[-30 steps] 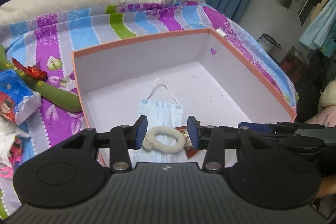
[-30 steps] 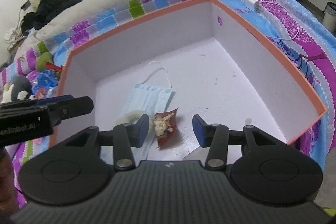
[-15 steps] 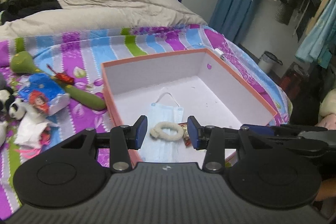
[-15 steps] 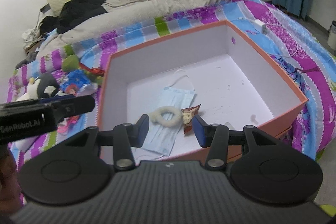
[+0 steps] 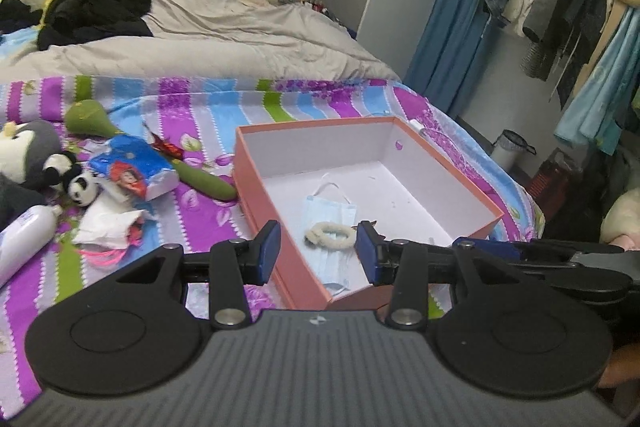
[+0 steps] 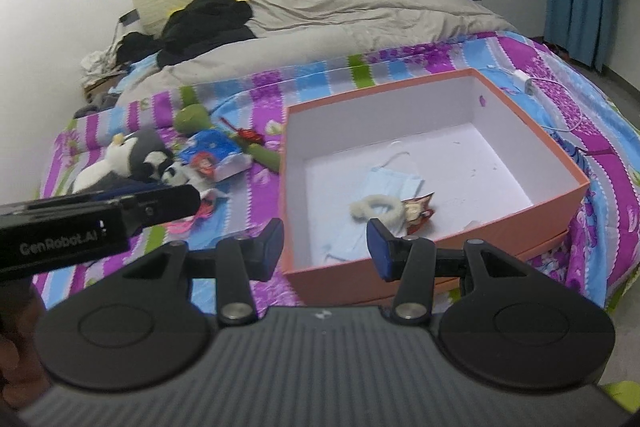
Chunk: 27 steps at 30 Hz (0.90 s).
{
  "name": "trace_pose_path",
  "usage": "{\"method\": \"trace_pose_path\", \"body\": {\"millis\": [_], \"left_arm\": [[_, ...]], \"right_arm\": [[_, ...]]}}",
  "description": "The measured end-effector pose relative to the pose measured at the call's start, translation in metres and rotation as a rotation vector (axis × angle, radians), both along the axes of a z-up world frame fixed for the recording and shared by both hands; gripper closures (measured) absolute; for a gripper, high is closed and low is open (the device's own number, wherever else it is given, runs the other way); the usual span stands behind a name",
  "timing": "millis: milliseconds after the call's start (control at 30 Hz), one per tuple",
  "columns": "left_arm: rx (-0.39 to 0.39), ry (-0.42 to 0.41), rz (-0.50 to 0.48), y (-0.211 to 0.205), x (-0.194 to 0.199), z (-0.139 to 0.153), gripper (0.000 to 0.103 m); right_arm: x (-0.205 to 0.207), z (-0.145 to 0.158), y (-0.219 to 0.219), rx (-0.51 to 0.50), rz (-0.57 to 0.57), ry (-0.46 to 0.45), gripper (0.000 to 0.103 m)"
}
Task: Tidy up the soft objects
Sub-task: 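Withdraw both grippers from the box back toward the item pile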
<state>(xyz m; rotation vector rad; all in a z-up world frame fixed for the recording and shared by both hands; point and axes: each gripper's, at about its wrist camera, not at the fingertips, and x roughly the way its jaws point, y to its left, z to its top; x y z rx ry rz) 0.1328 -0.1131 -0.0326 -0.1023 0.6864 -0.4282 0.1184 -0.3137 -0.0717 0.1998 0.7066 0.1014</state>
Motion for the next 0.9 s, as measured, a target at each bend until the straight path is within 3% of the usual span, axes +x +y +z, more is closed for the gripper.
{"method": "trace_pose_path", "body": {"millis": [533,900], "left_arm": [[-0.023,-0.011,0.177,0.074,-0.079,-0.008,0.055],[-0.055,0.033,0.269,0.101,-0.065,-0.03,0.055]], "right_arm": [[-0.046,-0.002,0.057,0.021,0.153,-0.023,0.054],[-0.026,-0.011,0.08,0.016,0.224,-0.008,0.054]]}}
